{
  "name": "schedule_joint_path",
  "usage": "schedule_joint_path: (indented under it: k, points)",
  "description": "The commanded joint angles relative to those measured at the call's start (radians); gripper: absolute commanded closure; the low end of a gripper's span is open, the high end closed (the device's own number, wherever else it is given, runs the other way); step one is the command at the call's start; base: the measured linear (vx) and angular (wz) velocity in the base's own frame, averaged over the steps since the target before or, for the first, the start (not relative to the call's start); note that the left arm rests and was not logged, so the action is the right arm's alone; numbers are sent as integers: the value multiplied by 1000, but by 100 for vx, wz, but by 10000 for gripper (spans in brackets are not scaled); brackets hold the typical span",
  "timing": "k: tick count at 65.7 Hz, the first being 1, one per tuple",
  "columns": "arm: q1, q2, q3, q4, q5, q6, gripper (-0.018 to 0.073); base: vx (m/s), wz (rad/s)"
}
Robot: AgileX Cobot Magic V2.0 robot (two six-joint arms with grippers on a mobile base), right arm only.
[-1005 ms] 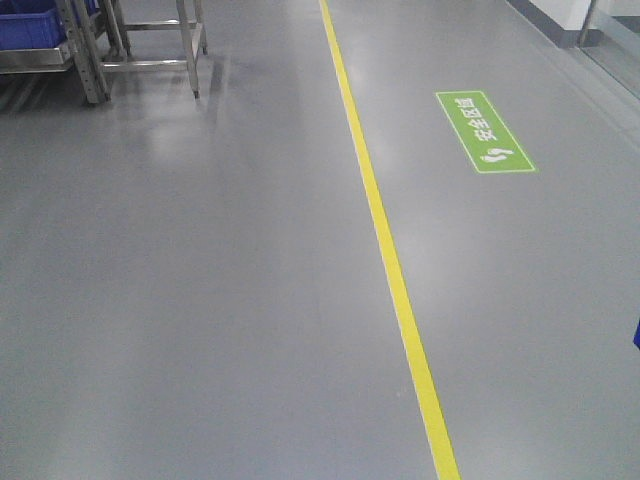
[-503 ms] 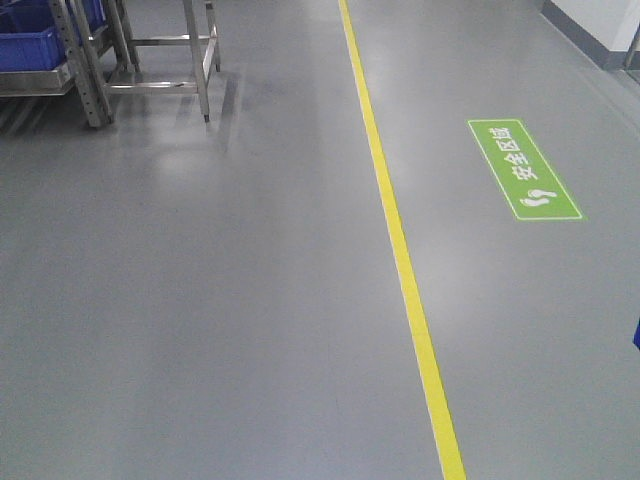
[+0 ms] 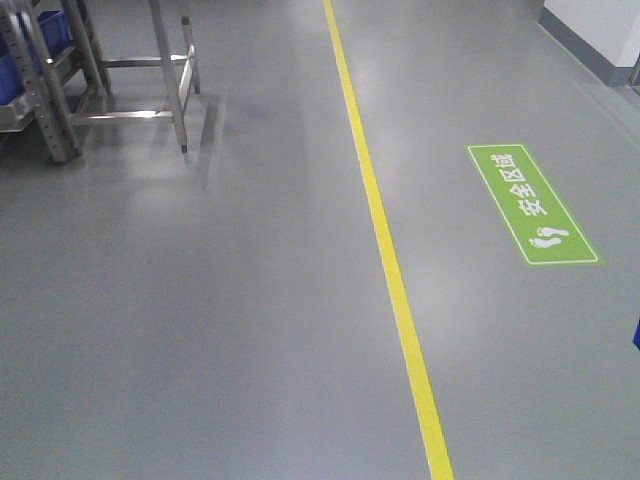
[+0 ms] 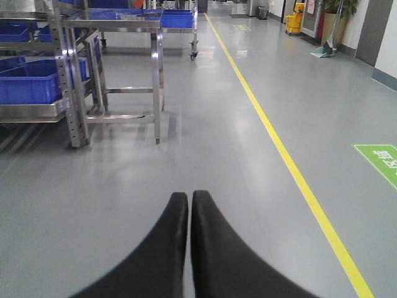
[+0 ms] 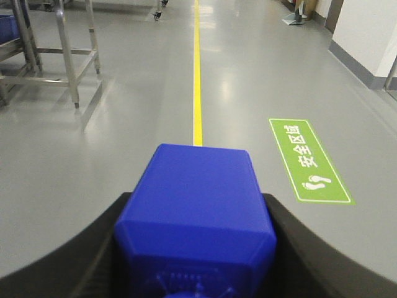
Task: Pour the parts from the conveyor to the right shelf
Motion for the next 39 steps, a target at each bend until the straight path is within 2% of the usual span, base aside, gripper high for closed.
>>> schedule_joint_path:
  k: [1, 39]
  points:
    - [-4, 7, -30, 7, -77, -7, 564, 64, -11]
    - [-4, 7, -30, 7, -77, -7, 564, 67, -7]
